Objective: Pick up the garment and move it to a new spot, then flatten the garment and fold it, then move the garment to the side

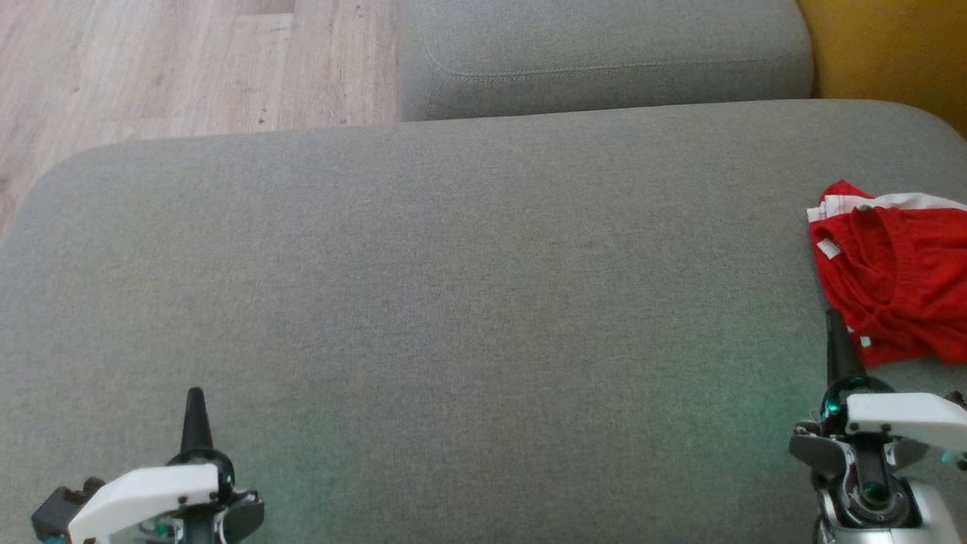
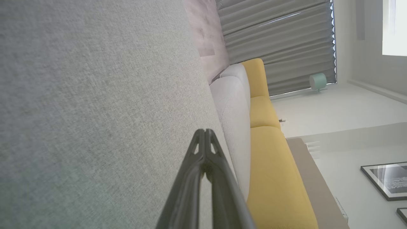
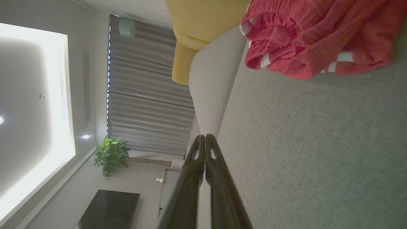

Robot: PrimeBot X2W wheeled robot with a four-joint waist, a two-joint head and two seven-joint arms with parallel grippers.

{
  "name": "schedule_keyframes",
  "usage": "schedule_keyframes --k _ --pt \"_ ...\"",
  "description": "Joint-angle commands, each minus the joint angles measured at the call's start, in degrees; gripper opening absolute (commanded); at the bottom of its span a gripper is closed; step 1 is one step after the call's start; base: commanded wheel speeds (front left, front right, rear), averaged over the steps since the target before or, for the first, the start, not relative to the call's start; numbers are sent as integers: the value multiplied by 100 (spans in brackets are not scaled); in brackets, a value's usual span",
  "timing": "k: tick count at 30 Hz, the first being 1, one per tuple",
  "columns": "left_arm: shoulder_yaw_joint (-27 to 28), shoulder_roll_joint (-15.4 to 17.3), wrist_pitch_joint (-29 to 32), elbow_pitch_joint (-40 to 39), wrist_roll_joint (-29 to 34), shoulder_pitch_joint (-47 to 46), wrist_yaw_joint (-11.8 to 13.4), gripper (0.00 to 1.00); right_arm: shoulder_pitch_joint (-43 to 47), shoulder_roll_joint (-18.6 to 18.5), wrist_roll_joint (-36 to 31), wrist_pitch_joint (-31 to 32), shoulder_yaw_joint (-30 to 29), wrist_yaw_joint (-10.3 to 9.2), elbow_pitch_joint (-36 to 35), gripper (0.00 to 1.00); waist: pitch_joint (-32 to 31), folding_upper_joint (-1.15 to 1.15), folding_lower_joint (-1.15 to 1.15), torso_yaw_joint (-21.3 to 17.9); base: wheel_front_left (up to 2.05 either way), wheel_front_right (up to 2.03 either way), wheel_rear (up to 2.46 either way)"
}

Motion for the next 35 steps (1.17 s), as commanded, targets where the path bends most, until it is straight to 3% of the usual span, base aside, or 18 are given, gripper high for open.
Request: schedule_keyframes --k 1,21,35 --pt "226 38 57 -230 -160 -313 -56 0 -76 -25 168 56 77 2 -265 0 0 0 0 -3 0 0 0" --pt "400 43 393 -355 -1481 -405 -192 0 -7 -28 1472 386 -100 2 -587 0 9 0 0 -62 0 0 0" --pt "400 43 393 -355 -1481 -405 -192 0 -7 -28 1473 386 -100 2 -587 0 9 0 0 -62 0 0 0"
